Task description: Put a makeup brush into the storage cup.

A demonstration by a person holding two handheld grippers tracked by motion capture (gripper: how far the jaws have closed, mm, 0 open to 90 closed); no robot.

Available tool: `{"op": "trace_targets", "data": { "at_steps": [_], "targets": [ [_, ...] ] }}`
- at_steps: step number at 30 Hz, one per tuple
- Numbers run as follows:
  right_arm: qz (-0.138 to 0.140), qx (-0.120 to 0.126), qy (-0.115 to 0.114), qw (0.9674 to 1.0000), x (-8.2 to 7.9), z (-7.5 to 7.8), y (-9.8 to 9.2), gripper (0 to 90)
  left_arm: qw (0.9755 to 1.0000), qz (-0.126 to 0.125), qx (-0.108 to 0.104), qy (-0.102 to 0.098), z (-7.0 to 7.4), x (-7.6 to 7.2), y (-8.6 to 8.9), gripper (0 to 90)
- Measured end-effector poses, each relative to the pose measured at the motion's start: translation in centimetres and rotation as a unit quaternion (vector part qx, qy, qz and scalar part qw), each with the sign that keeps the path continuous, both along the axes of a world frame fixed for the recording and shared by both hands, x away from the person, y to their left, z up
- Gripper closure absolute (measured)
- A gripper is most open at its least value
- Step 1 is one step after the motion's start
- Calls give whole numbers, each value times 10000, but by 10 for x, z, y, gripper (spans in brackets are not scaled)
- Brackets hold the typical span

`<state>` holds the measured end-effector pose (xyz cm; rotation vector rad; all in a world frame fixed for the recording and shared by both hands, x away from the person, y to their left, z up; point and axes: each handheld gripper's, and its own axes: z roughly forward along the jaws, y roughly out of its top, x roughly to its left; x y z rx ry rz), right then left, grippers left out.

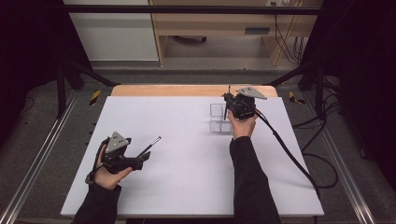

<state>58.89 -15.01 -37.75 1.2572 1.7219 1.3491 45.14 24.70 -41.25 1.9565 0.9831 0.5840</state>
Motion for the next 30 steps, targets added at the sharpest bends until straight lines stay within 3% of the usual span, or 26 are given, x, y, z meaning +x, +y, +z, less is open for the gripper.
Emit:
{"op": "trace_targets", "data": {
  "at_steps": [30],
  "targets": [
    [-40,13,337,9994,1,-29,-1,837,10000,-17,42,12,-1,0,-1,98]
  ]
}}
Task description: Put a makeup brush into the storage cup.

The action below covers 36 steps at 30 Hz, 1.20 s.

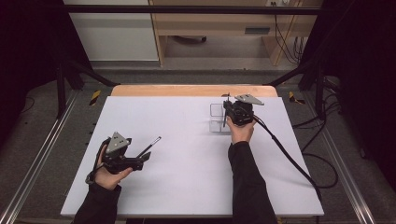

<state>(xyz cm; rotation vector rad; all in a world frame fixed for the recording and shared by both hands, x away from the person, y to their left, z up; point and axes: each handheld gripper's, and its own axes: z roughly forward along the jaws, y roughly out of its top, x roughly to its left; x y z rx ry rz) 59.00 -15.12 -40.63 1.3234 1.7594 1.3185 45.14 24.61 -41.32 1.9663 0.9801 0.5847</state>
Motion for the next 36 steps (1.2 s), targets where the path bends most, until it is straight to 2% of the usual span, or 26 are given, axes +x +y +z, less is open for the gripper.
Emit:
{"op": "trace_targets", "data": {
  "at_steps": [15,20,27,36],
  "targets": [
    [9,-73,120,9999,-2,-6,0,835,10000,-2,38,22,-1,0,-1,99],
    [52,-113,223,9997,-4,-6,1,829,10000,0,46,31,-1,0,-1,99],
    [58,-138,199,9997,-7,-3,-1,804,10000,5,48,29,-1,0,-1,99],
    [138,-88,92,9998,-19,5,-6,714,10000,16,53,29,-1,1,-1,99]
  ]
}}
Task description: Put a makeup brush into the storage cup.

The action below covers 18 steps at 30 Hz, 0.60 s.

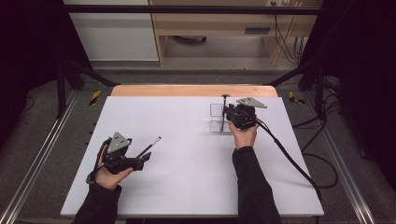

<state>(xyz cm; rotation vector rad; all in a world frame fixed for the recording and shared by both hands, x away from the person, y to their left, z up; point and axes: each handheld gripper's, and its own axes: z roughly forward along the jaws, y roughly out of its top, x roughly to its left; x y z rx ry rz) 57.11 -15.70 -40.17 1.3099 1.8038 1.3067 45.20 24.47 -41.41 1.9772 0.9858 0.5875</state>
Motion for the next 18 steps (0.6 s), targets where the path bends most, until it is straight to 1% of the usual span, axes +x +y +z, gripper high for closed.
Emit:
{"op": "trace_targets", "data": {
  "at_steps": [3,4,5,7,9,10,11,13,18],
  "targets": [
    [60,42,-37,10000,-6,3,-2,676,10000,9,3,5,0,0,0,99],
    [98,55,-51,9999,-10,4,-4,634,10000,10,2,4,0,0,0,99],
    [98,55,-51,9999,-10,4,-4,634,10000,8,5,4,0,0,0,99],
    [154,109,-52,9998,-14,4,-5,606,10000,7,6,3,0,0,0,99],
    [194,68,-46,9998,-19,4,-5,573,10000,0,6,-2,0,0,0,99],
    [216,29,-87,9997,-22,5,-5,558,10000,-1,10,-7,0,0,0,98],
    [275,49,-91,9996,-25,5,-5,525,10000,-2,10,-6,0,0,0,98],
    [342,110,-72,9993,-28,5,-6,497,10000,2,12,-2,0,0,0,98],
    [475,171,-73,9987,-40,7,-13,423,10000,18,-21,-12,0,0,0,97]
  ]
}}
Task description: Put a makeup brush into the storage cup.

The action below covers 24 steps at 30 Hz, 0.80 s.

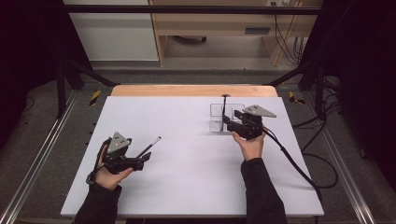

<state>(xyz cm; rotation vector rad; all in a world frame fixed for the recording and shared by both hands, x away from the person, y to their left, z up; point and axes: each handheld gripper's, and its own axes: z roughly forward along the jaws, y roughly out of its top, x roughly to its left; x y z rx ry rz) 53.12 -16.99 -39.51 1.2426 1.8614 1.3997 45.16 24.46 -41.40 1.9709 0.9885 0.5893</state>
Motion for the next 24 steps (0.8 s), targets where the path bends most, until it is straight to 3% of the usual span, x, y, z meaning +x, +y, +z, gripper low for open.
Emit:
{"op": "trace_targets", "data": {
  "at_steps": [14,24],
  "targets": [
    [406,-54,-136,9991,-41,9,-15,227,10000,-22,-38,-5,0,0,-1,94],
    [612,-151,-103,9980,-62,7,-16,153,10000,-49,-48,-12,1,-1,-2,94]
  ]
}}
